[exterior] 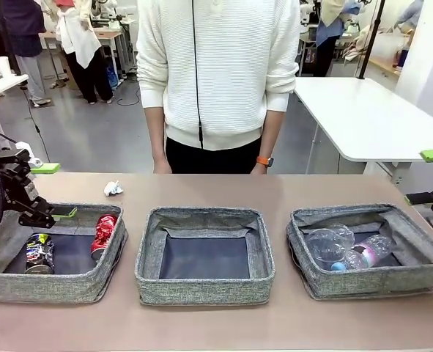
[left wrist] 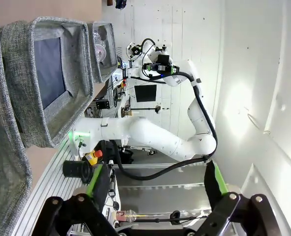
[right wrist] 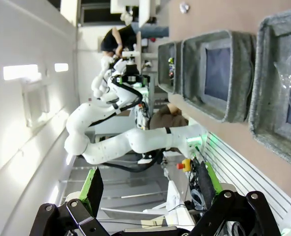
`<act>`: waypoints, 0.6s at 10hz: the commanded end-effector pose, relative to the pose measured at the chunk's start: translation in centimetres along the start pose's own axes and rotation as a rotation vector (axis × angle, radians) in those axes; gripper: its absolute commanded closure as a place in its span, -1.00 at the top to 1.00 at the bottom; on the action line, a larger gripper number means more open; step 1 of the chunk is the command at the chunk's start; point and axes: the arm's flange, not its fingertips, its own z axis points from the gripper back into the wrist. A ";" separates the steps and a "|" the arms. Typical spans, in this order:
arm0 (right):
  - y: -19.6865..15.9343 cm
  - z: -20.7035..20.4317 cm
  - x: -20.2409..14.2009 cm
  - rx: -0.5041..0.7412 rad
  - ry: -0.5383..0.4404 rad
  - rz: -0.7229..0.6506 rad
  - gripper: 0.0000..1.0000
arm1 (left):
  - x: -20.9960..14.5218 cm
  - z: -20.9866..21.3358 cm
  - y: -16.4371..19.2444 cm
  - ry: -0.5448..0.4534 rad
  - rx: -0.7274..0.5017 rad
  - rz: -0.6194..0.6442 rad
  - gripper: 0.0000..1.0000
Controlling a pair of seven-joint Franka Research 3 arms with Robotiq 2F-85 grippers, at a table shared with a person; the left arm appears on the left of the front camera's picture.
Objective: Sort the waste into the appropriate baskets.
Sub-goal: Pick up the waste item pointed out by the person.
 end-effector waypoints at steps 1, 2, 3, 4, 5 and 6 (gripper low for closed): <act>-0.1 0.2 -0.1 0.011 0.007 0.013 1.00 | -0.1 -0.3 -0.2 -0.004 -0.006 -0.007 1.00; -0.1 0.2 -0.1 0.011 0.007 0.013 1.00 | -0.1 -0.3 -0.2 -0.004 -0.006 -0.007 1.00; -0.1 0.2 -0.1 0.011 0.007 0.013 1.00 | -0.1 -0.3 -0.2 -0.004 -0.006 -0.007 1.00; -0.1 0.2 -0.1 0.011 0.007 0.013 1.00 | -0.1 -0.3 -0.2 -0.004 -0.006 -0.007 1.00; -0.1 0.2 -0.1 0.011 0.007 0.013 1.00 | -0.1 -0.3 -0.2 -0.004 -0.006 -0.007 1.00; -0.1 0.2 -0.1 0.011 0.007 0.013 1.00 | -0.1 -0.3 -0.2 -0.004 -0.006 -0.007 1.00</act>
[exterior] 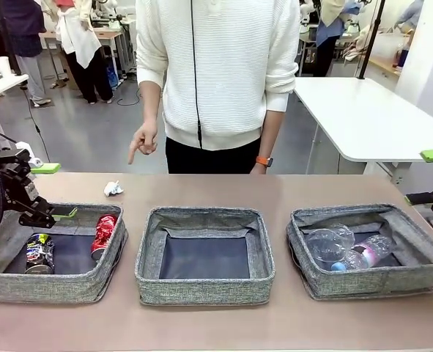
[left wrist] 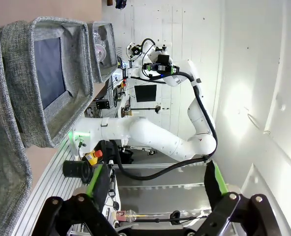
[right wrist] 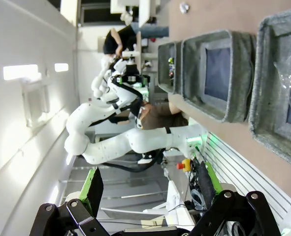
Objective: Sort the waste into the appropriate baskets.
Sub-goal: Pick up the waste item pointed out by the person.
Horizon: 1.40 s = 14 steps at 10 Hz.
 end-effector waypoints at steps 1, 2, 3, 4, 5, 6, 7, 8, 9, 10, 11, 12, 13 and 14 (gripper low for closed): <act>-0.1 0.2 -0.1 0.011 0.007 0.013 1.00 | -0.1 -0.3 -0.2 -0.004 -0.006 -0.007 1.00; -0.1 0.2 -0.1 0.011 0.007 0.013 1.00 | -0.1 -0.3 -0.2 -0.004 -0.006 -0.007 1.00; -0.1 0.2 -0.1 0.011 0.007 0.013 1.00 | -0.1 -0.3 -0.2 -0.004 -0.006 -0.007 1.00; -0.1 0.2 -0.1 0.011 0.007 0.013 1.00 | -0.1 -0.3 -0.2 -0.004 -0.006 -0.007 1.00; -0.1 0.2 -0.1 0.011 0.007 0.013 1.00 | -0.1 -0.3 -0.2 -0.004 -0.006 -0.007 1.00; -0.1 0.2 -0.1 0.011 0.007 0.013 1.00 | -0.1 -0.3 -0.2 -0.004 -0.006 -0.007 1.00; -0.1 0.2 -0.1 0.011 0.007 0.013 1.00 | -0.1 -0.3 -0.2 -0.004 -0.006 -0.007 1.00; -0.1 0.2 -0.1 0.011 0.007 0.013 1.00 | 0.0 0.0 0.0 0.000 0.000 0.000 1.00; -0.1 0.2 -0.1 0.011 0.007 0.013 1.00 | 1.5 0.3 -1.7 -0.171 0.307 -0.071 1.00; -0.1 0.2 -0.1 0.011 0.007 0.013 1.00 | 4.3 0.0 -3.9 -0.265 0.678 -0.108 1.00; -0.1 0.2 -0.1 0.011 0.007 0.013 1.00 | 6.9 -0.9 -5.7 -0.220 0.942 -0.092 1.00; -0.1 0.2 -0.1 0.011 0.007 0.013 1.00 | 9.4 -1.7 -7.2 -0.258 1.196 -0.077 1.00; -0.1 0.2 -0.1 0.011 0.007 0.013 1.00 | 11.4 -2.8 -7.9 -0.251 1.390 -0.076 1.00; -0.1 0.2 -0.1 0.011 0.007 0.013 1.00 | 13.4 -3.8 -7.3 -0.159 1.606 -0.056 1.00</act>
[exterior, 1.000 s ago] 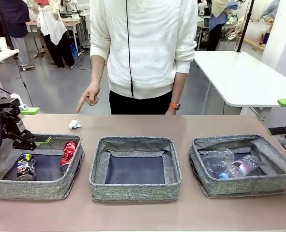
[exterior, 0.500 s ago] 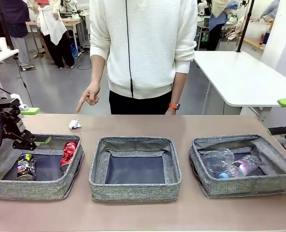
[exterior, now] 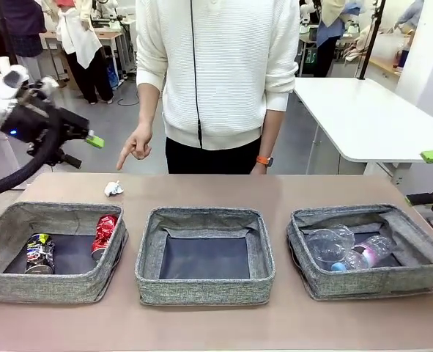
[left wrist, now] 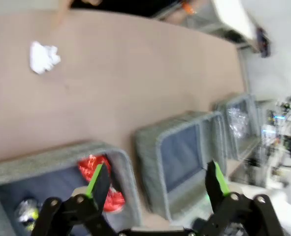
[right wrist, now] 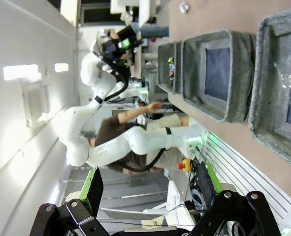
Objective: Sort the waste into the appropriate baskets.
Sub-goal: Pick up the waste item pointed out by the person.
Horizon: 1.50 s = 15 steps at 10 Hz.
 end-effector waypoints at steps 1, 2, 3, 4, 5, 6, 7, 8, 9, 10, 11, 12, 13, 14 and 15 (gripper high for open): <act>-0.1 0.2 -0.1 0.010 0.007 0.015 1.00 | 1.8 -3.8 1.4 0.135 0.812 -0.066 1.00; -0.1 0.2 -0.1 0.010 0.007 0.015 1.00 | 0.0 0.0 0.0 0.000 0.000 0.000 1.00; -0.1 0.2 -0.1 0.010 0.007 0.015 1.00 | 0.0 0.0 0.0 0.000 0.000 0.000 1.00; -0.1 0.2 -0.1 0.010 0.007 0.015 1.00 | 0.0 0.0 0.0 0.000 0.000 0.000 1.00; -0.1 0.2 -0.1 0.010 0.007 0.015 1.00 | 1.2 -2.0 -0.1 0.003 0.116 -0.025 1.00; -0.1 0.2 -0.1 0.010 0.007 0.015 1.00 | 3.7 -4.2 2.1 -0.164 0.497 0.212 1.00; -0.1 0.2 -0.1 0.010 0.007 0.015 1.00 | 5.1 -6.4 3.3 -0.084 0.558 0.185 1.00; -0.1 0.2 -0.1 0.010 0.007 0.015 1.00 | 6.5 -7.9 4.8 -0.008 0.552 0.176 1.00; -0.1 0.2 -0.1 0.010 0.007 0.015 1.00 | 7.6 -8.9 5.9 0.014 0.570 0.183 1.00; -0.1 0.2 -0.1 0.010 0.007 0.015 1.00 | 8.5 -10.2 7.2 0.046 0.600 0.195 1.00; -0.1 0.2 -0.1 0.010 0.007 0.015 1.00 | 9.5 -11.3 8.4 0.088 0.590 0.193 1.00; -0.1 0.2 -0.1 0.010 0.007 0.015 1.00 | 10.2 -11.8 8.9 0.099 0.582 0.190 1.00; -0.1 0.2 -0.1 0.010 0.007 0.015 1.00 | 11.1 -12.3 9.4 0.106 0.557 0.185 1.00; -0.1 0.2 -0.1 0.010 0.007 0.015 1.00 | 11.5 -12.9 9.6 0.113 0.540 0.180 1.00; -0.1 0.2 -0.1 0.010 0.007 0.015 1.00 | 11.8 -13.7 9.6 0.124 0.538 0.173 1.00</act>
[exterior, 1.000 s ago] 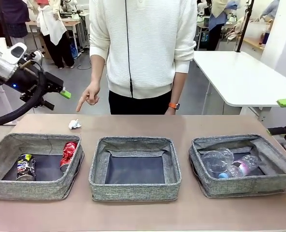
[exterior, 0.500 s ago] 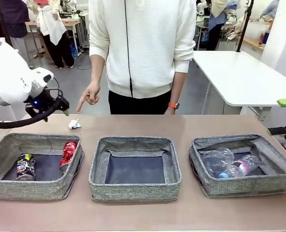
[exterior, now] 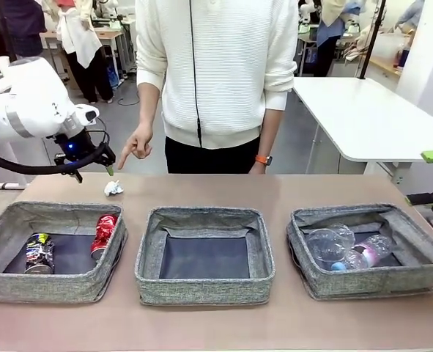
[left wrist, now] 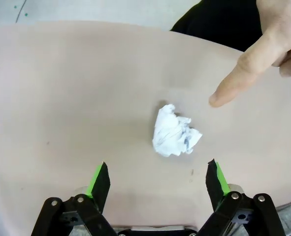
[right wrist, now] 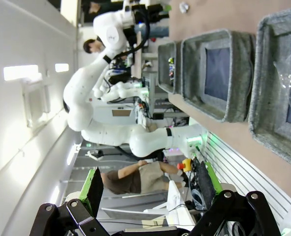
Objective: Sort the waste into the appropriate baskets.
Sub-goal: Pick up the waste item pointed out by the person.
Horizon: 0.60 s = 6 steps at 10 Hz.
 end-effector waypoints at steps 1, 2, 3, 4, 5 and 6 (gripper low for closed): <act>0.0 0.2 -0.2 0.009 0.006 0.017 1.00 | 0.7 -1.3 -0.7 0.021 -0.038 -0.030 1.00; 0.0 0.2 -0.2 0.009 0.006 0.017 1.00 | 1.0 -2.4 -1.6 0.033 -0.049 -0.054 1.00; 0.0 0.2 -0.2 0.009 0.006 0.017 1.00 | 1.2 -3.4 -2.4 0.039 -0.057 -0.064 1.00; 0.0 0.2 -0.2 0.009 0.006 0.017 1.00 | 1.4 -4.2 -3.1 0.047 -0.073 -0.088 1.00; 0.0 0.2 -0.2 0.009 0.006 0.017 1.00 | 1.4 -4.9 -4.0 0.057 -0.076 -0.107 1.00; 0.0 0.2 -0.2 0.009 0.006 0.017 1.00 | 1.5 -5.5 -4.4 0.072 -0.061 -0.110 1.00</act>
